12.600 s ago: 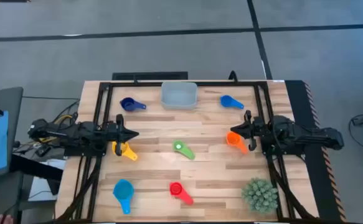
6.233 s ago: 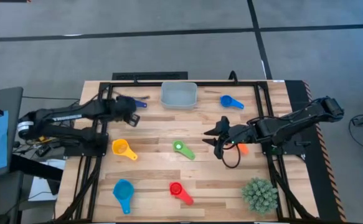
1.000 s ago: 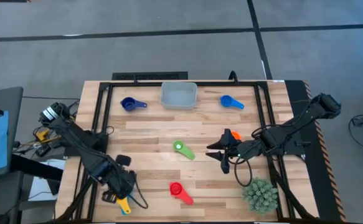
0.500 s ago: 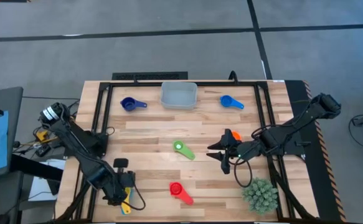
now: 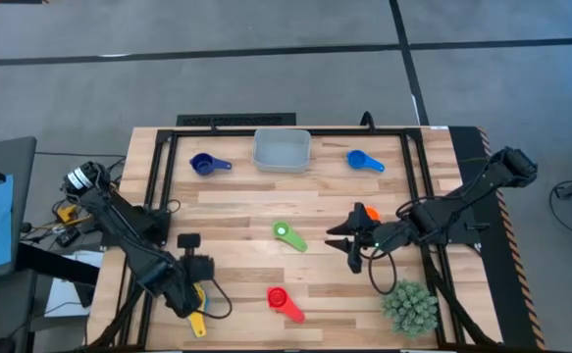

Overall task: Nest measuring cups in basket
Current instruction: Stack the dark blue measuring cup on top of the yellow measuring cup

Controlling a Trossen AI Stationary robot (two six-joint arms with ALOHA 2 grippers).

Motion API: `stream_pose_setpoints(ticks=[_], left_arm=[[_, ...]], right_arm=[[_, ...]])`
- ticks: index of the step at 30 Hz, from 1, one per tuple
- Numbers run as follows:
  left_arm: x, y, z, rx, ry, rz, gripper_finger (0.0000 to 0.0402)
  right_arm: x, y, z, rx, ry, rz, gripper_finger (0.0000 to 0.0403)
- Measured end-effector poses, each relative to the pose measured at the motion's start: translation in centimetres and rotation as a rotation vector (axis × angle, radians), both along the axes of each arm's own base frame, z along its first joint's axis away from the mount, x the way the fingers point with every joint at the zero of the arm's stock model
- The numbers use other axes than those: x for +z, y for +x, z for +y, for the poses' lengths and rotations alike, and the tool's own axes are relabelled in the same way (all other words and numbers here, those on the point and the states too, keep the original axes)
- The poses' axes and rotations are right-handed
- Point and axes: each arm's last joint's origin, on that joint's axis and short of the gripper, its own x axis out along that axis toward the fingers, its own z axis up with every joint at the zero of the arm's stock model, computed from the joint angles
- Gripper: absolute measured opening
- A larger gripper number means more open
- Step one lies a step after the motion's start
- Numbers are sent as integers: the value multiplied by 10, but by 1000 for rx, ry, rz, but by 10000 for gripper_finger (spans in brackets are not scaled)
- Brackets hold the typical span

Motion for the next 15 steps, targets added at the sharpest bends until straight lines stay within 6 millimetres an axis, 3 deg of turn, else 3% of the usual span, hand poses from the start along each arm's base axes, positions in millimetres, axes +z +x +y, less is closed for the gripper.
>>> stream_pose_setpoints(ticks=[9,15], left_arm=[[1,24,31,188,124,-126,6],[0,43,55,249,232,-208,58]], right_arm=[[0,-3,6,-12,-33,-11,167],[-5,-7,7,3,-60,43,155]])
